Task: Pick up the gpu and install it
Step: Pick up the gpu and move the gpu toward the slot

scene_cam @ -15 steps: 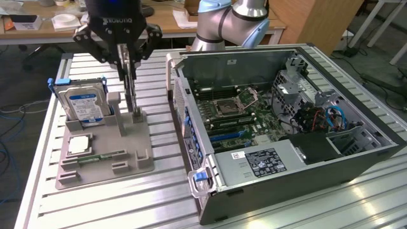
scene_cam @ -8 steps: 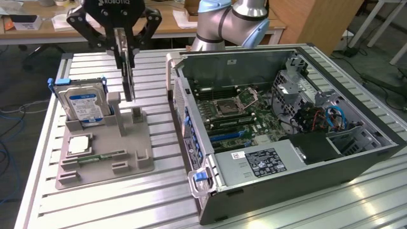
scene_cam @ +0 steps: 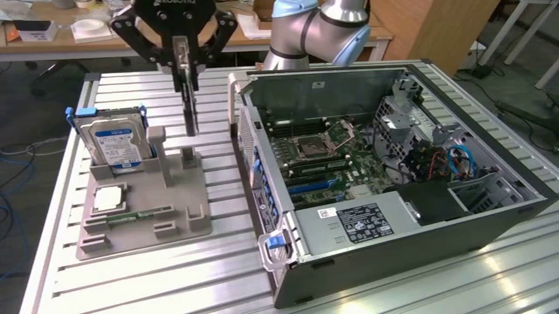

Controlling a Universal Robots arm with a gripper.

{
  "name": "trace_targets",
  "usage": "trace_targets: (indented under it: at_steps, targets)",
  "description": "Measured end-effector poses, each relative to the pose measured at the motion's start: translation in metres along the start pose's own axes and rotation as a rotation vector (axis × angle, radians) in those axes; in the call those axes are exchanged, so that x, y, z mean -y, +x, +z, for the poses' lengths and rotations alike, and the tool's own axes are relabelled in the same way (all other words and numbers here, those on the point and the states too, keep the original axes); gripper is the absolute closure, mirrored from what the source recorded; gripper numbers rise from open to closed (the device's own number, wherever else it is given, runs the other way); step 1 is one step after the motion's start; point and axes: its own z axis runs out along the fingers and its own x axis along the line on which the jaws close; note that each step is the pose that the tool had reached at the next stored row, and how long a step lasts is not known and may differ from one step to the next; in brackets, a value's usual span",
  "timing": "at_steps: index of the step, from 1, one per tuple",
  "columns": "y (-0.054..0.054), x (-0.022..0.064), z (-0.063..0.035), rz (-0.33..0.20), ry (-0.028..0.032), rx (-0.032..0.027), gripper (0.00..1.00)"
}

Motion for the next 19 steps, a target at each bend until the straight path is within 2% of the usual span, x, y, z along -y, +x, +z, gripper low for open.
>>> trace_targets:
  at_steps: [19]
  targets:
    - [-0.067, 0.0001, -0.0001, 0.000, -0.0001, -0.0001, 0.74]
